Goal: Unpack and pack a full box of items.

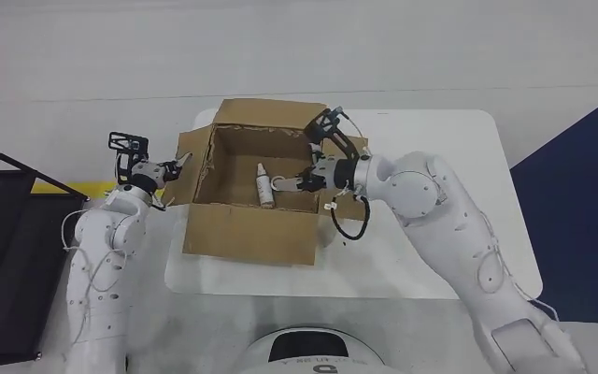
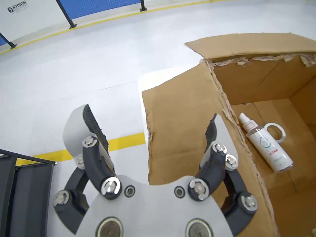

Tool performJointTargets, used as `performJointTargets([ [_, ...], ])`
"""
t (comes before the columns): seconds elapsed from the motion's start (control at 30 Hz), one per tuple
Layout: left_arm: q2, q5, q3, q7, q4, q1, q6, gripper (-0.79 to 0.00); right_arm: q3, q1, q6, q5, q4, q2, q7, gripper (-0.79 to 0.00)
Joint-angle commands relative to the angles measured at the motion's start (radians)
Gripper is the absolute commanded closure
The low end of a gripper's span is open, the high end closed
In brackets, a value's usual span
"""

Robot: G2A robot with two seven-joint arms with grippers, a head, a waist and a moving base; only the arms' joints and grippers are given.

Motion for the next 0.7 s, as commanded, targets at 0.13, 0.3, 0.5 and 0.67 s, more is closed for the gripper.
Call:
performJointTargets([
  [0.13, 0.005, 0.036, 0.005, 0.052, -0.054, 0.025, 0.001, -0.785, -0.058, 0.078, 0.007, 0.012, 0.065, -0.018, -0.014, -0.785],
  [0.3, 0.008, -0.024, 0.046, -0.007, -0.164, 0.029, -0.1, -0.785, -0.04, 0.075, 0.001, 0.024, 0.08, -0.016, -0.031, -0.785],
  [0.5, 0.0, -0.049, 0.198, -0.157, -0.231, -0.021, -0.128, -0.785, 0.008, 0.021, -0.014, 0.026, 0.063, -0.003, -0.057, -0.785],
  [0.67, -0.005, -0.033, 0.284, -0.199, -0.225, -0.057, -0.107, -0.785, 0.042, -0.036, -0.019, 0.016, 0.02, 0.01, -0.063, -0.785],
])
